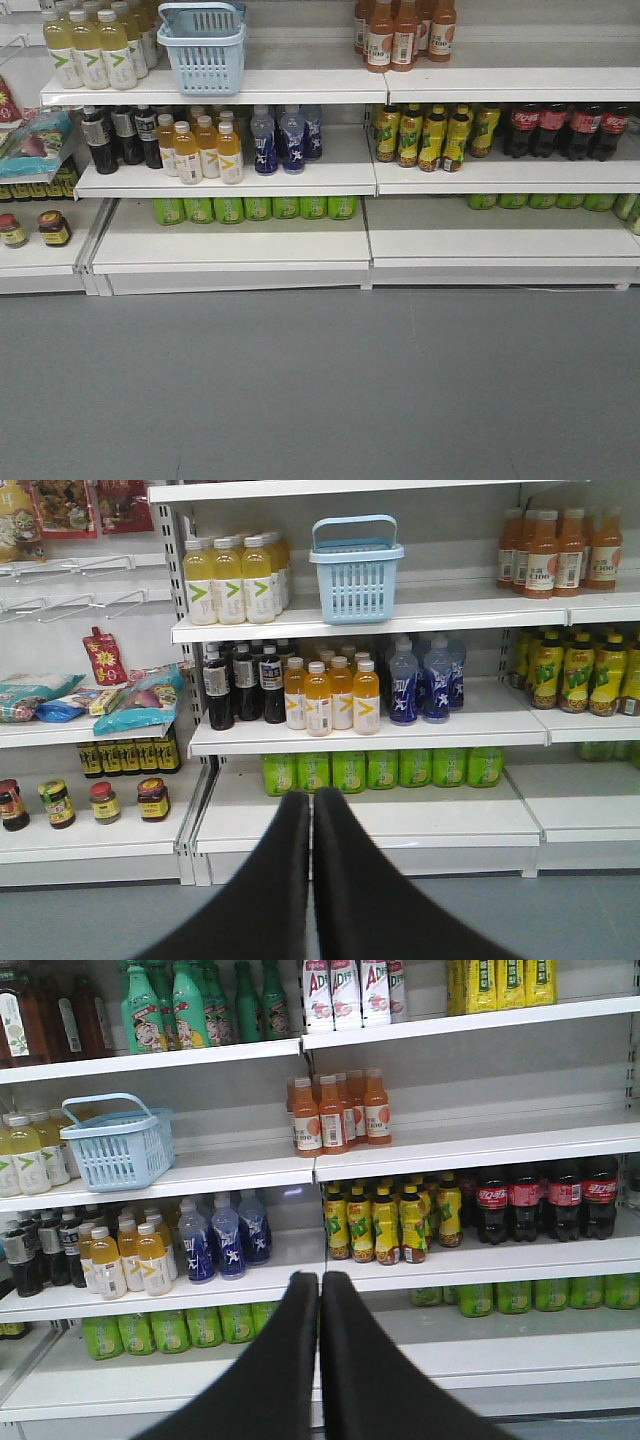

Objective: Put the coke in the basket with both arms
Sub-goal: 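Drive the base toward the shelf holding the light-blue basket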

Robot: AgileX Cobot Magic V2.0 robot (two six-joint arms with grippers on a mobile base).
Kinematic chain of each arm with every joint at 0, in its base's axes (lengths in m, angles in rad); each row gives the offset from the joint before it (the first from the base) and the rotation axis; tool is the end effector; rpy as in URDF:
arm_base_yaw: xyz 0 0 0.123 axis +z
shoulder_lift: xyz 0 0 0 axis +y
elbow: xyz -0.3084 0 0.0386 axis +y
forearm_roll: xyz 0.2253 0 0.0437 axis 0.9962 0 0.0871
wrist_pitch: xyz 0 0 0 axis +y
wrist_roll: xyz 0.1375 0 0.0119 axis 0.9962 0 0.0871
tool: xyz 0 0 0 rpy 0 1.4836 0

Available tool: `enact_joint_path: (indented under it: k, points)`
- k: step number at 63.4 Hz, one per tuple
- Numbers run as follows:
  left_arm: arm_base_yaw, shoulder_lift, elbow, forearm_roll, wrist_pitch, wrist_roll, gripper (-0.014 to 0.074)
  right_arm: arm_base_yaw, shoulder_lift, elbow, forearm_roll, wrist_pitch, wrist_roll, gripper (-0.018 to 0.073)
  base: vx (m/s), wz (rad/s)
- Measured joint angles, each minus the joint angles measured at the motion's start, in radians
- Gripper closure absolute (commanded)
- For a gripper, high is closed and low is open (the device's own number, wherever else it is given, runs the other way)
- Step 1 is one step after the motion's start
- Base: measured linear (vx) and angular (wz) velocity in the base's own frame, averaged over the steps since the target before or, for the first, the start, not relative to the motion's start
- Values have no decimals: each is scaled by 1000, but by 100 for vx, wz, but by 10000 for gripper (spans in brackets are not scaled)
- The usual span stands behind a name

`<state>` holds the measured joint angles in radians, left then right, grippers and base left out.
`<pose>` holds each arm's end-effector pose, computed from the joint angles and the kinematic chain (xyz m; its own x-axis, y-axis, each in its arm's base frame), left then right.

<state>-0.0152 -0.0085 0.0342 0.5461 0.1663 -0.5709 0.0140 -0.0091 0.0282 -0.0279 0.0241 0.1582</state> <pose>0.0548 0.0111 0.1857 -0.0787 -0.0296 -0.9965 -0.0730 0.9970 -0.0239 0.0552 0.0007 0.2041 0.0419 0.1305 -0.9906 -0.0189 0.9914 0.1298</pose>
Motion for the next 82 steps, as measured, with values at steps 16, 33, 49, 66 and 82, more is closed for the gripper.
enact_joint_path:
  k: [16,33,49,66,82]
  points:
    - [0,0,0,0,0,0,603,0,0,0,0,0,0,564,6,7]
    - [0,0,0,0,0,0,603,0,0,0,0,0,0,564,7,7]
    - [0,0,0,0,0,0,603,0,0,0,0,0,0,564,8,11]
    - [0,0,0,0,0,0,603,0,0,0,0,0,0,564,11,9]
    - [0,0,0,0,0,0,603,0,0,0,0,0,0,564,15,2]
